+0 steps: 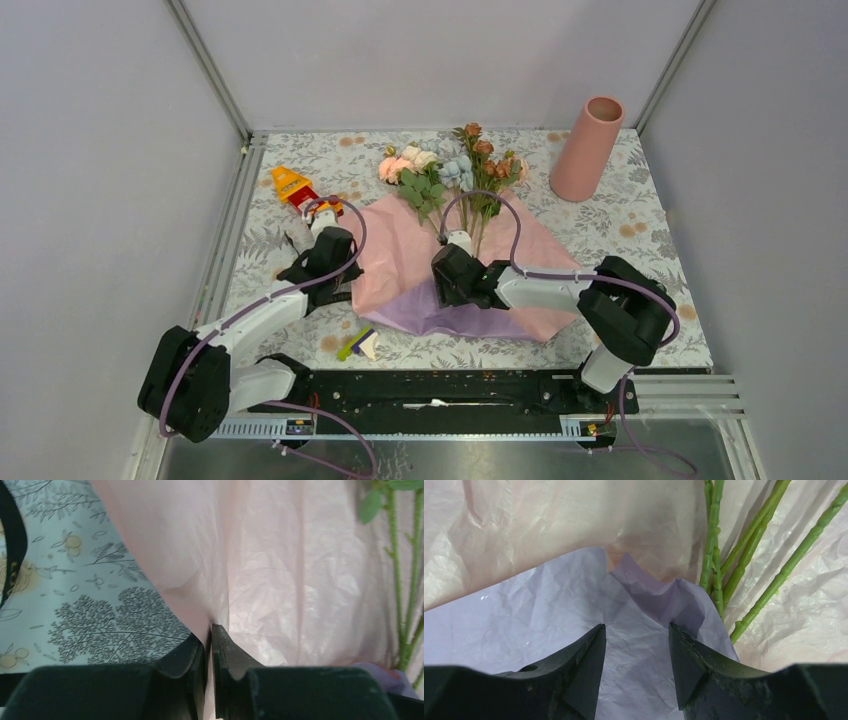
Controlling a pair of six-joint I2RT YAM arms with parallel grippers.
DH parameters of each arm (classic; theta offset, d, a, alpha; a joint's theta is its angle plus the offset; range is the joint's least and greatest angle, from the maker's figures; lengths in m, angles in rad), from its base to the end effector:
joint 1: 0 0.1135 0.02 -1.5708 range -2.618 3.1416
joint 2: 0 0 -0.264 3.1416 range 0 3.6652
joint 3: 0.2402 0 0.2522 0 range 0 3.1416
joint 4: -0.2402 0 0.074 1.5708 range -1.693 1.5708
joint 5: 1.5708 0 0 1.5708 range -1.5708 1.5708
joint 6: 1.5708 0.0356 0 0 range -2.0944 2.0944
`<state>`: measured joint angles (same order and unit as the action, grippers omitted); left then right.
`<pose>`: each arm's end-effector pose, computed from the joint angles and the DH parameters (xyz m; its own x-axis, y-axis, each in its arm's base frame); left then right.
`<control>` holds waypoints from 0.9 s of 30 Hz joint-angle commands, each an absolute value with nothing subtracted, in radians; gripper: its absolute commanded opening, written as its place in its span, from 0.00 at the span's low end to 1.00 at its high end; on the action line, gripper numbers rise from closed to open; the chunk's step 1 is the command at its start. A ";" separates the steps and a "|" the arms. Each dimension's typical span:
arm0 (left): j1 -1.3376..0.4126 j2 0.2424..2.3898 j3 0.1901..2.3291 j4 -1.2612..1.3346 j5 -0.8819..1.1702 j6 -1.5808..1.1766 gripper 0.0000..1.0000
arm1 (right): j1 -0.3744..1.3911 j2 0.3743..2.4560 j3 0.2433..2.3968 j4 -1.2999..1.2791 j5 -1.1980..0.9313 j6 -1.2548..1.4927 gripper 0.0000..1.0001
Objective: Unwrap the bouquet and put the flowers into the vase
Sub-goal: Unfold the wrapping paper at the center of the board.
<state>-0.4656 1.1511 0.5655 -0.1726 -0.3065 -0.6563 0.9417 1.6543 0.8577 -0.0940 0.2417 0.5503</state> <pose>0.2086 -0.0928 0.1950 -0.6285 -0.3353 -0.7018 -0.1909 0.9412 -0.2787 0.1978 0.2573 0.1590 -0.7541 -0.1734 -0.6334 -0.3544 0.9195 0.1703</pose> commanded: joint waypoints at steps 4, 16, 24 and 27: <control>-0.423 1.131 0.523 -0.169 -0.367 -0.691 0.21 | 0.951 1.667 0.887 -0.161 0.302 0.558 0.56; -0.502 1.003 0.792 -0.406 -0.485 -0.548 0.66 | 0.950 1.463 0.928 -0.251 0.218 0.521 0.75; -0.746 1.103 0.809 -0.325 -0.209 -0.662 0.67 | 0.948 1.305 0.864 -0.380 0.244 0.546 0.77; -0.817 1.136 0.765 -0.256 -0.149 -0.717 0.67 | 0.948 1.253 0.808 -0.383 0.207 0.581 0.74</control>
<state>-0.7498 1.1000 0.8036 -0.3511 -0.2909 -0.6319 0.9443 1.3190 0.8677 -0.3180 0.2230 0.5430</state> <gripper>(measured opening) 0.669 0.760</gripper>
